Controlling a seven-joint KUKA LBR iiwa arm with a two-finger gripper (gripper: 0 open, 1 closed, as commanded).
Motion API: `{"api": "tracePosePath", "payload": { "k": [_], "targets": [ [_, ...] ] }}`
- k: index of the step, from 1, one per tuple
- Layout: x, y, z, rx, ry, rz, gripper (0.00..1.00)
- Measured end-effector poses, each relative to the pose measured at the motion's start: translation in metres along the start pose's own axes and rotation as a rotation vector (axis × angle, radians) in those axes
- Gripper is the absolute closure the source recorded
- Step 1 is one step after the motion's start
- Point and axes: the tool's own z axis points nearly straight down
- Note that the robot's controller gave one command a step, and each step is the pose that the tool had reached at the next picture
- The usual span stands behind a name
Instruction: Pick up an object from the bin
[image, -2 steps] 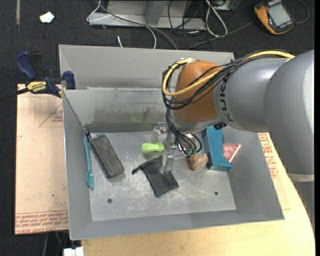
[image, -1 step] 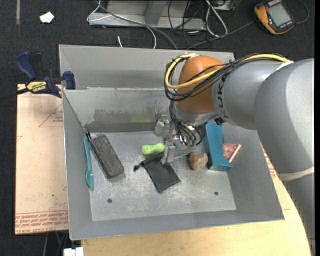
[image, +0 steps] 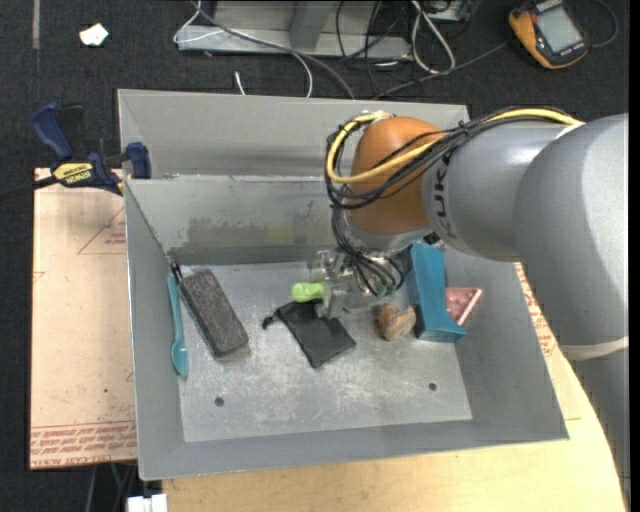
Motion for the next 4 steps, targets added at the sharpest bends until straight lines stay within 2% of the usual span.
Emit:
{"api": "tracePosePath", "payload": {
  "k": [2, 3, 4],
  "targets": [
    [0.001, 0.000, 0.000, 0.000, -0.002, -0.039, 1.00],
    [-0.003, 0.001, -0.045, -0.002, 0.004, -0.311, 1.00],
    [0.004, -0.007, -0.044, 0.000, -0.003, -0.365, 1.00]
  ]
}}
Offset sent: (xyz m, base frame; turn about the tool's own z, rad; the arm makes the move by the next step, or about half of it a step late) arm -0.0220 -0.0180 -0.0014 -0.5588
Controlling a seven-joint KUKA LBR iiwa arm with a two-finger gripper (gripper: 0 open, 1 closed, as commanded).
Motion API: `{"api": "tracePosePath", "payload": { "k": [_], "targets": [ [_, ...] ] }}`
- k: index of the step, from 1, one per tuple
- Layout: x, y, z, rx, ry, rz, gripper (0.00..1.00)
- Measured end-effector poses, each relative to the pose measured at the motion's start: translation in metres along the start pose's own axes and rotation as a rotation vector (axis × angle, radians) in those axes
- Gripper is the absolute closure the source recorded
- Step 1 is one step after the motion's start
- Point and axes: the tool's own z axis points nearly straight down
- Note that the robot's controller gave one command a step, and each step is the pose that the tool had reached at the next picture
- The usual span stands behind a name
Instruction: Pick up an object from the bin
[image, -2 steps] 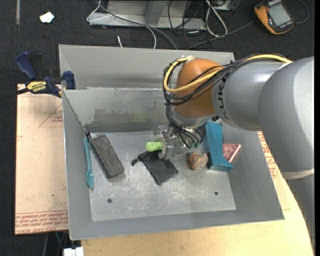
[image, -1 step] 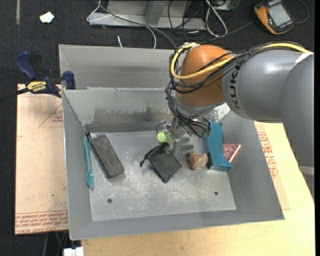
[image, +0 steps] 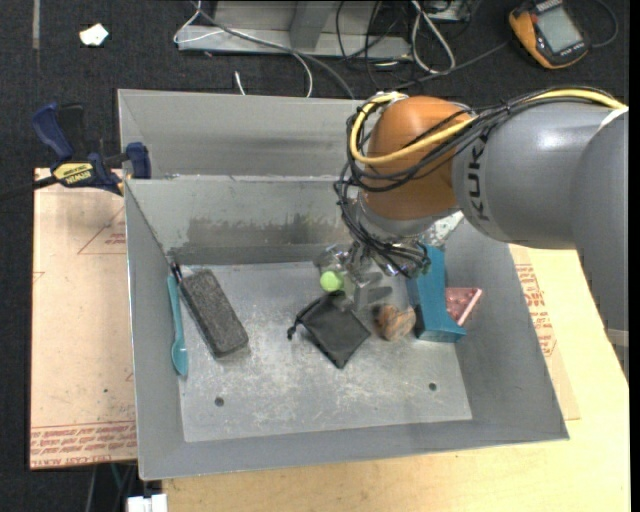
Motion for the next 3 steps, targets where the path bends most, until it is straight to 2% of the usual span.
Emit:
{"api": "tracePosePath", "payload": {
  "k": [1, 2, 3],
  "targets": [
    [-0.002, -0.004, 0.025, -0.002, 0.001, -0.275, 1.00],
    [-0.001, -0.005, -0.055, -0.004, 0.003, -0.162, 1.00],
    [-0.003, -0.017, -0.061, 0.008, -0.014, -0.245, 1.00]
  ]
}}
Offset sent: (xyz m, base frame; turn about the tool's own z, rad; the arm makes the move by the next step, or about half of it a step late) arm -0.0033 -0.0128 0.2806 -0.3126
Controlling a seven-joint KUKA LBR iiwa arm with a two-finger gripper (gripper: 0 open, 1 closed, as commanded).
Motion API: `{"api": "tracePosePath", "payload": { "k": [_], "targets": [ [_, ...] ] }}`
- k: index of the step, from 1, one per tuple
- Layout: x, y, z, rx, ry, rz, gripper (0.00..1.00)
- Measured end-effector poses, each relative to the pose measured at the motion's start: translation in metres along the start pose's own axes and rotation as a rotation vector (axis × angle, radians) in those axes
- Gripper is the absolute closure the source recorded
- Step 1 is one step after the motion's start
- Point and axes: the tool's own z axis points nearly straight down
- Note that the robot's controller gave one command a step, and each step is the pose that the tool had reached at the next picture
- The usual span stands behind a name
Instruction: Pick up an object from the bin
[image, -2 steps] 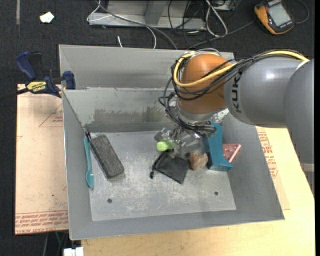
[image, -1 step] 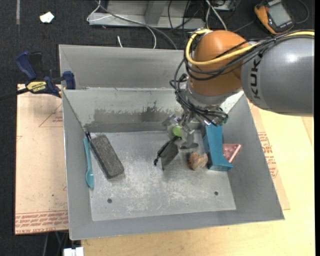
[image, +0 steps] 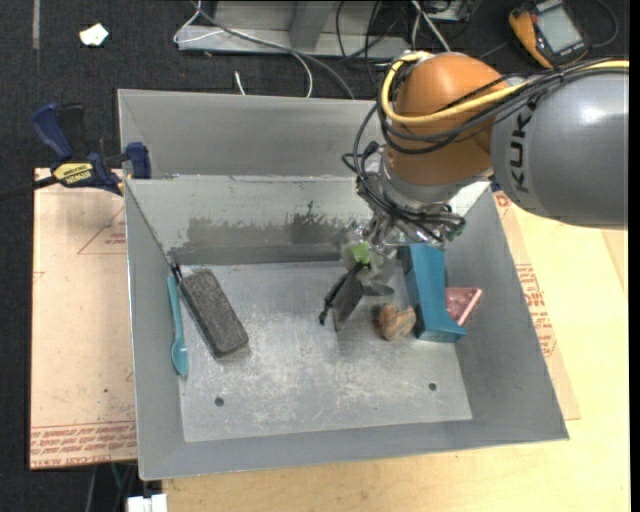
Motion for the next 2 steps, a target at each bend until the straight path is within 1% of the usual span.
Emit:
{"api": "tracePosePath", "payload": {
  "k": [1, 2],
  "targets": [
    [0.050, -0.007, 0.024, -0.012, 0.007, 0.056, 1.00],
    [0.028, -0.013, -0.046, -0.011, 0.006, 0.018, 1.00]
  ]
}}
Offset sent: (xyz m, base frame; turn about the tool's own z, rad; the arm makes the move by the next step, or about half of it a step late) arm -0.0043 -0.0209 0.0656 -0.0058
